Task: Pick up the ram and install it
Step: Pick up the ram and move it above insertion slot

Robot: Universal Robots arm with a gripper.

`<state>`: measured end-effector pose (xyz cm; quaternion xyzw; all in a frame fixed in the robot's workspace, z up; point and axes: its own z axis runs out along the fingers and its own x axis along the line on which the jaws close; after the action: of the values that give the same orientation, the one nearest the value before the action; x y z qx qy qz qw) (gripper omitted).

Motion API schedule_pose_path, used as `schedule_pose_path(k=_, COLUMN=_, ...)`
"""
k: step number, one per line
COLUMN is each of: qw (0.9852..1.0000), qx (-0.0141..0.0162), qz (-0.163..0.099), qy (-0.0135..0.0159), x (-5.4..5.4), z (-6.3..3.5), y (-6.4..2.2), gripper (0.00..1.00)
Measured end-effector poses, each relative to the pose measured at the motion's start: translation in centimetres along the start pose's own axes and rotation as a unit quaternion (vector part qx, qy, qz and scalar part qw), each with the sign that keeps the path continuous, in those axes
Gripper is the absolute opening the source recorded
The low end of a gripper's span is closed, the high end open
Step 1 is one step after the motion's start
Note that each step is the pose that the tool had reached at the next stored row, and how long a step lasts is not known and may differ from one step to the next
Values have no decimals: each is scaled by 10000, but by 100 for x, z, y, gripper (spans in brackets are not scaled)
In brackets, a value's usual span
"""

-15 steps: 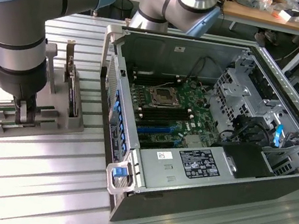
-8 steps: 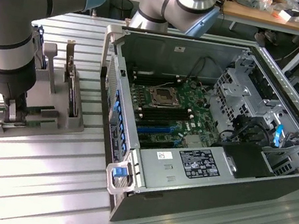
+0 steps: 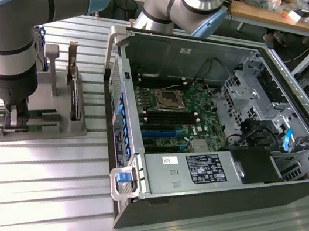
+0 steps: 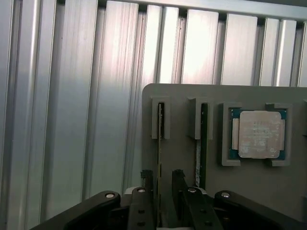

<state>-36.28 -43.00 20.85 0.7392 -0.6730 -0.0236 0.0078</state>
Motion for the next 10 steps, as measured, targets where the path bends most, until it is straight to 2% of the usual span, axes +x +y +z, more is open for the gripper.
schedule_pose_path(k=2, qw=10000, qx=0, qz=0, qy=0, x=0, z=0, y=0, gripper=29)
schedule_pose_path(k=4, qw=10000, qx=0, qz=0, qy=0, x=0, z=0, y=0, gripper=12)
schedule_pose_path(k=10, qw=10000, qx=0, qz=0, qy=1, x=0, z=0, y=0, gripper=12)
